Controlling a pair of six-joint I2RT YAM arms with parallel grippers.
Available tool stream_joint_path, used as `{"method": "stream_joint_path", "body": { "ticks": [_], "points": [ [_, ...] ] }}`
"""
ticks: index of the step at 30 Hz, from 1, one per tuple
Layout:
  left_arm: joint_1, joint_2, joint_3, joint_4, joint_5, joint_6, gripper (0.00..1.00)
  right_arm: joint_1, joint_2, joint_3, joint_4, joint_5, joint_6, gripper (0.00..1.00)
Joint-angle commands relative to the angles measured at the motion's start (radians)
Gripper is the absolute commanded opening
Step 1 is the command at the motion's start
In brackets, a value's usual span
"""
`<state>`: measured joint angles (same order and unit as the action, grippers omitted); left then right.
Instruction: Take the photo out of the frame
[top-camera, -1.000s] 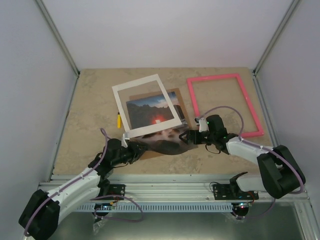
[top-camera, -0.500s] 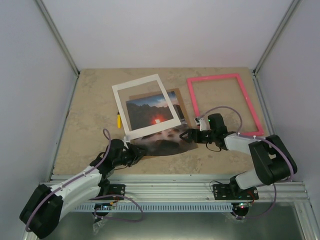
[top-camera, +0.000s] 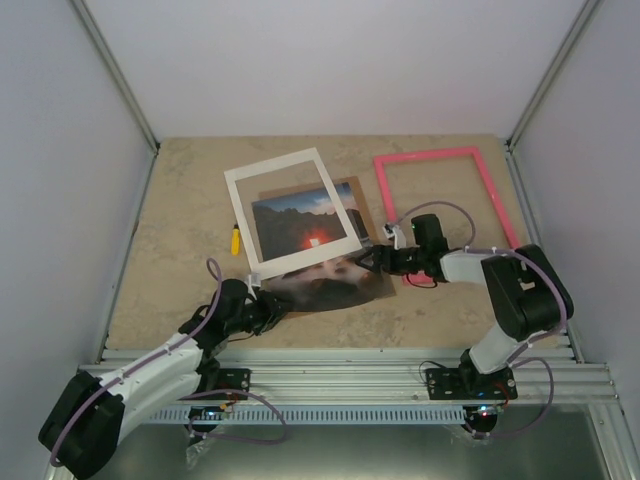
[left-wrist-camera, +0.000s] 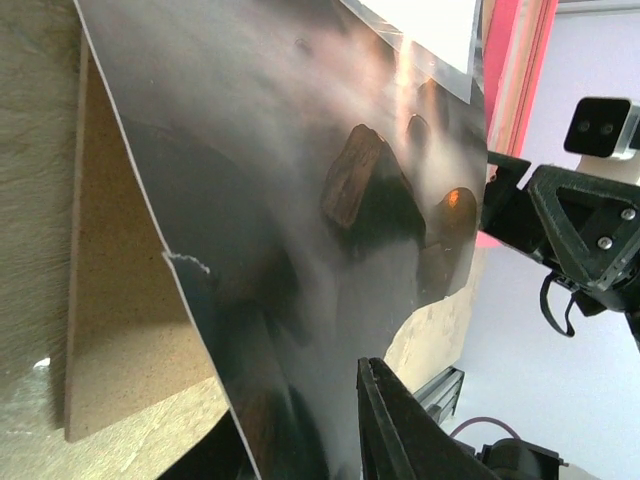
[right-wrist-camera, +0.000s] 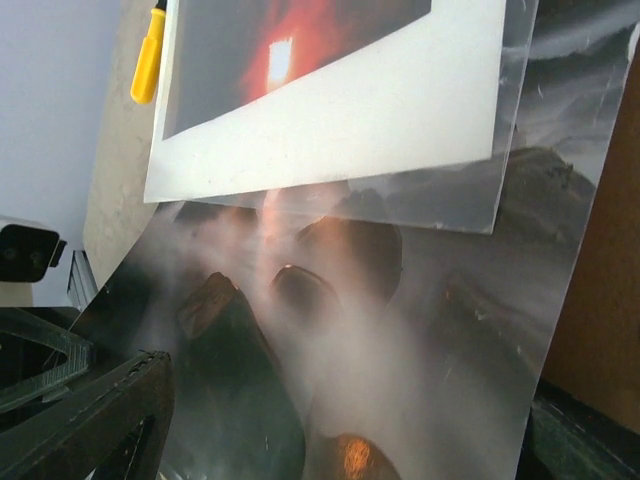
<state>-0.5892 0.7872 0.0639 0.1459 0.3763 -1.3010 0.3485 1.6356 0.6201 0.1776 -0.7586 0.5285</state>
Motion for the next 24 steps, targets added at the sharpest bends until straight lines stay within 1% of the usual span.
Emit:
{"method": "stream_joint_path", "body": {
  "ticks": [1, 5, 8, 14, 17, 18, 21, 24],
  "points": [
    [-0.003, -0.002, -0.008, -0.009, 0.009, 0.021, 0.21, -0.006, 0.055, 0.056, 0.024, -0.042, -0.011, 0.79],
    [-0.004, 0.004, -0.009, -0.001, 0.015, 0.025, 0.21, -0.006, 0.091, 0.091, 0.017, -0.044, -0.017, 0.72],
    [-0.003, 0.008, -0.009, -0.001, 0.013, 0.029, 0.21, -0.006, 0.114, 0.112, 0.000, -0.036, -0.033, 0.70],
    [-0.004, 0.016, -0.009, 0.007, 0.017, 0.033, 0.21, -0.008, 0.182, 0.145, -0.004, -0.033, -0.039, 0.57],
    [-0.004, 0.014, -0.010, 0.005, 0.016, 0.033, 0.20, -0.010, 0.203, 0.155, -0.005, -0.034, -0.043, 0.54],
    [-0.004, 0.012, -0.010, 0.003, 0.014, 0.032, 0.20, -0.012, 0.207, 0.156, -0.006, -0.034, -0.045, 0.51],
    [-0.004, 0.005, -0.011, -0.005, 0.006, 0.034, 0.20, -0.021, 0.213, 0.160, -0.017, -0.038, -0.057, 0.39],
    [-0.004, -0.001, -0.008, -0.017, -0.003, 0.037, 0.21, -0.028, 0.199, 0.146, -0.021, -0.039, -0.066, 0.29]
  ]
}}
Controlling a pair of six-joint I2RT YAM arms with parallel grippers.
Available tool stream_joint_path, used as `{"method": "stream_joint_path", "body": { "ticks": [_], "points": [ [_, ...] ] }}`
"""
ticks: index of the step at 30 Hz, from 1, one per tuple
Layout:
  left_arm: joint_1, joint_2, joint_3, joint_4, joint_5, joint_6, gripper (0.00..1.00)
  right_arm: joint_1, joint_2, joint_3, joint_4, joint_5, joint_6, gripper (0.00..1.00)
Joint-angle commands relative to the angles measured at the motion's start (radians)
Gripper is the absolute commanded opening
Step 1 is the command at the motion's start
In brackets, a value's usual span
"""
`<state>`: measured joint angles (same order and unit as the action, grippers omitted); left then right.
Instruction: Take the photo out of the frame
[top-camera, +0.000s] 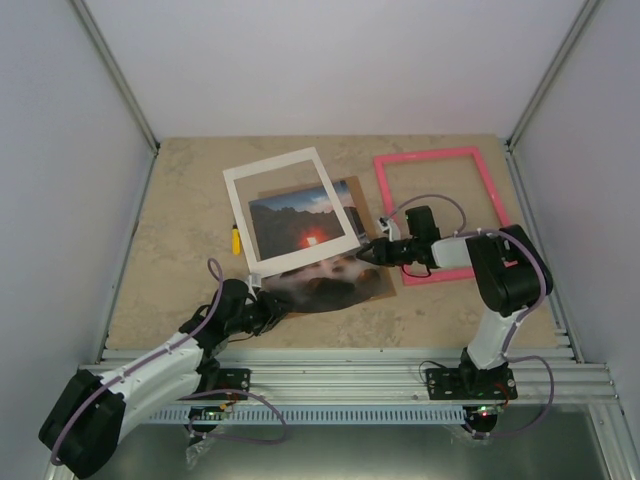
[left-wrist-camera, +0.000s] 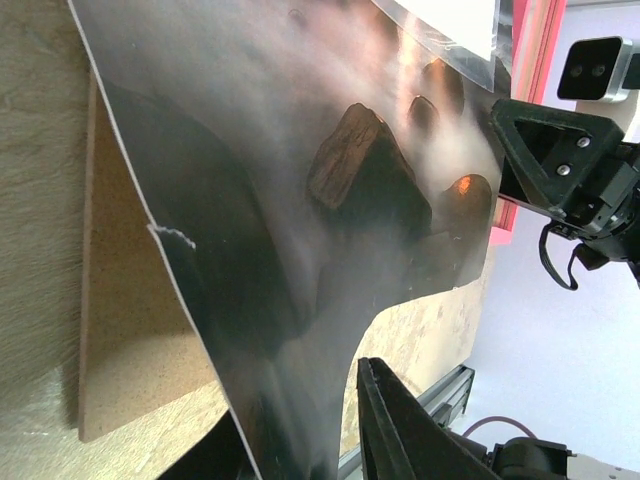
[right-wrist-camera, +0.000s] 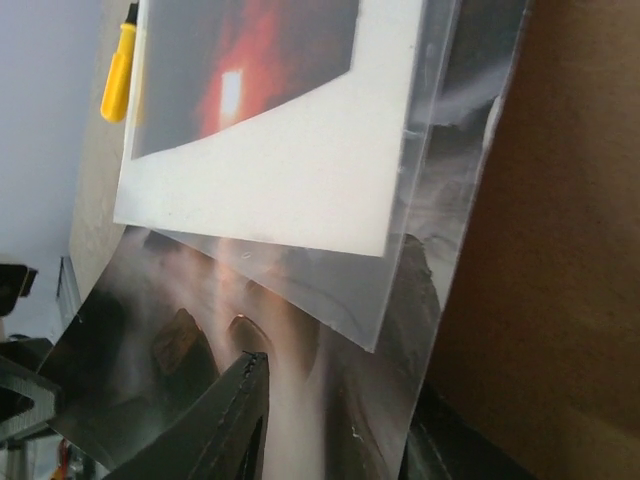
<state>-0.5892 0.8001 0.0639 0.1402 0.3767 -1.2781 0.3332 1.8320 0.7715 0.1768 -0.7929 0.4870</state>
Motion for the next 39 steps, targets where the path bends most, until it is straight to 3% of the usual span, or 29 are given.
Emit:
{"method": "stream_joint_path", "body": {
  "ticks": [1, 8, 12, 26, 39],
  "points": [
    [-0.004, -0.016, -0.007, -0.015, -0.007, 0.015, 0.21, -0.012, -0.006, -0.013, -0.020, -0.009, -0.027, 0.25],
    [-0.004, -0.021, -0.002, -0.022, -0.016, 0.019, 0.22, -0.016, -0.071, -0.062, -0.017, -0.018, -0.030, 0.06],
    [-0.004, -0.033, 0.004, -0.043, -0.017, 0.025, 0.24, -0.021, -0.113, -0.091, -0.018, -0.020, -0.025, 0.01],
    [-0.004, -0.093, 0.066, -0.170, -0.119, 0.086, 0.43, -0.083, -0.380, -0.216, -0.162, 0.089, -0.056, 0.00],
    [-0.003, -0.147, 0.222, -0.404, -0.369, 0.195, 0.60, -0.085, -0.721, -0.033, -0.623, 0.393, -0.161, 0.01]
  ]
}}
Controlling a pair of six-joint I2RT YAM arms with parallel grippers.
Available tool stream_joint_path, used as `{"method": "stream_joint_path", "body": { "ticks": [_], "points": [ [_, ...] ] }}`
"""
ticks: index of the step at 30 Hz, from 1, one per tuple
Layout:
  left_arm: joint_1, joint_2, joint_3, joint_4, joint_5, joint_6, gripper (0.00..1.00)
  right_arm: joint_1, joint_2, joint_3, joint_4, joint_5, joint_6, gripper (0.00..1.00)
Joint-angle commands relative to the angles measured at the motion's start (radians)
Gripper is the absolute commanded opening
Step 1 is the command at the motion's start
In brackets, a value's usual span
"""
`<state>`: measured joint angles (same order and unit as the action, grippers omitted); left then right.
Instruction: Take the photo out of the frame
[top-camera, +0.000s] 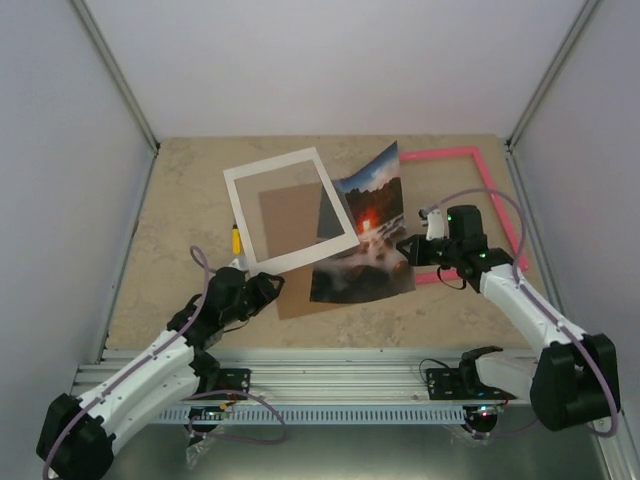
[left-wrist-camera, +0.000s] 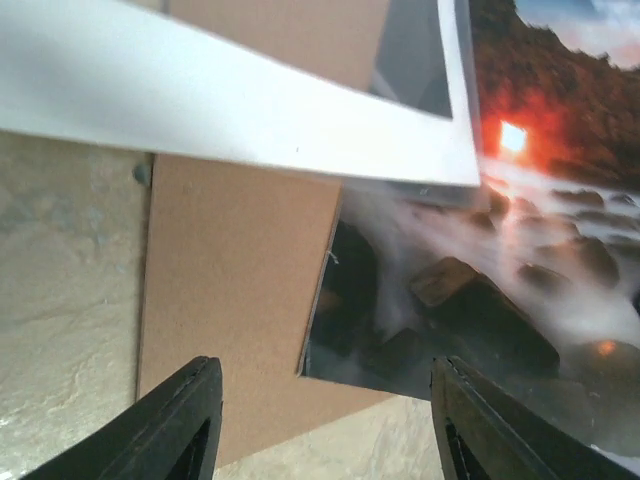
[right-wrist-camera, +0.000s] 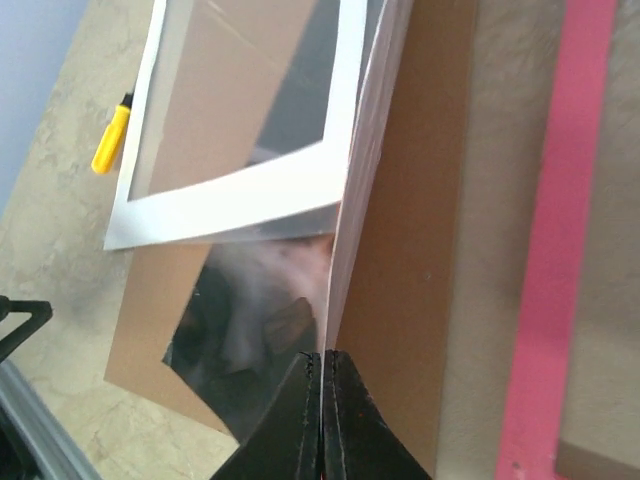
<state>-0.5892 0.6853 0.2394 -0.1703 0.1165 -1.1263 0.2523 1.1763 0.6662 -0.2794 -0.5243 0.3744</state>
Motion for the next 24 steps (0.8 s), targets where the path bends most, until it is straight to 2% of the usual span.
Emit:
{"method": "stream_joint_path", "body": {
  "ticks": [1, 10, 17, 24],
  "points": [
    [-0.004, -0.038, 0.054, -0.105, -0.130, 0.047, 0.62, -0.004, -0.081, 0.087, -0.188, 0.146, -0.048, 0.00],
    [-0.004, -0.061, 0.119, -0.196, -0.271, 0.090, 0.83, 0.025, -0.155, 0.256, -0.334, 0.209, -0.046, 0.01],
    [-0.004, -0.081, 0.133, -0.233, -0.333, 0.106, 0.93, 0.088, -0.126, 0.411, -0.378, 0.205, -0.045, 0.01],
    [-0.004, -0.097, 0.132, -0.248, -0.358, 0.109, 0.99, 0.182, -0.032, 0.549, -0.360, 0.172, -0.027, 0.00]
  ]
}}
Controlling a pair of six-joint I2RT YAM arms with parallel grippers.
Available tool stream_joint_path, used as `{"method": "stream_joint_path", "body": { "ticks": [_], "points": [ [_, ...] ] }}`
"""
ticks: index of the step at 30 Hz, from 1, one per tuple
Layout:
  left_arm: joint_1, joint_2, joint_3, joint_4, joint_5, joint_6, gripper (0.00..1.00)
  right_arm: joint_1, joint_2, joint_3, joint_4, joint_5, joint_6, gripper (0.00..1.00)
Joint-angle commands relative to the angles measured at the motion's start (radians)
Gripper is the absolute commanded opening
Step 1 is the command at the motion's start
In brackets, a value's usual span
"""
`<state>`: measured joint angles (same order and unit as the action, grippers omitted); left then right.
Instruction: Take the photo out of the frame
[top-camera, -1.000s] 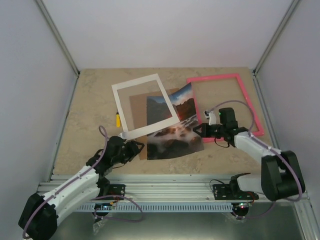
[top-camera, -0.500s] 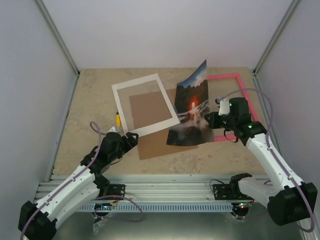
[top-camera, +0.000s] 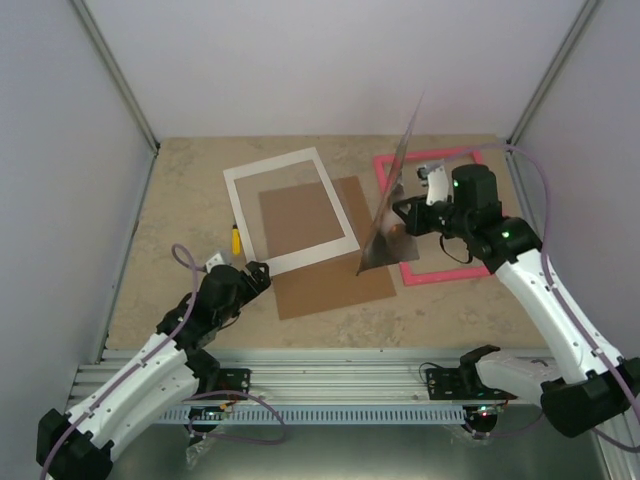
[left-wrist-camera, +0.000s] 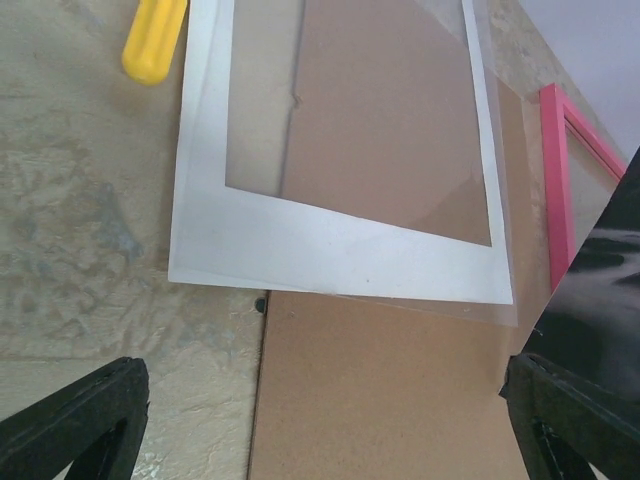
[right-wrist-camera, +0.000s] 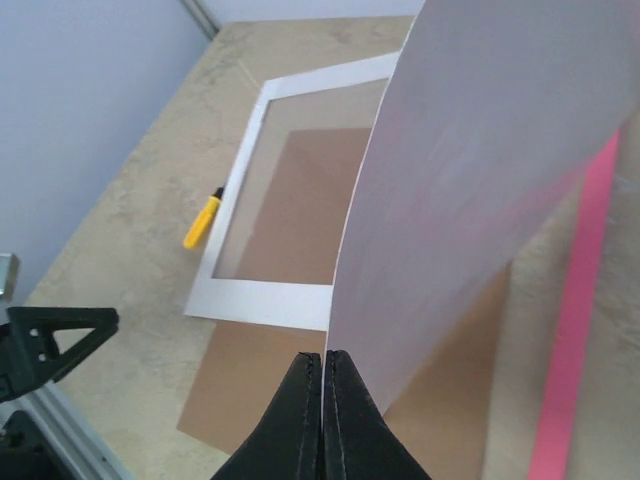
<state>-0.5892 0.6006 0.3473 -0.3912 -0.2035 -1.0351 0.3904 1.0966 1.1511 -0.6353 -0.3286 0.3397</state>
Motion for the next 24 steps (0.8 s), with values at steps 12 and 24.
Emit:
{"method": "stream_joint_path", "body": {
  "ticks": [12, 24],
  "points": [
    [-0.004, -0.045, 0.054, -0.096, -0.082, 0.024, 0.99, 0.174, 0.212, 0.190, 0.171, -0.134, 0.082, 0.00],
    [-0.004, -0.058, 0.071, -0.117, -0.086, 0.023, 0.99, 0.115, 0.287, -0.193, 0.508, -0.273, 0.241, 0.01]
  ]
}}
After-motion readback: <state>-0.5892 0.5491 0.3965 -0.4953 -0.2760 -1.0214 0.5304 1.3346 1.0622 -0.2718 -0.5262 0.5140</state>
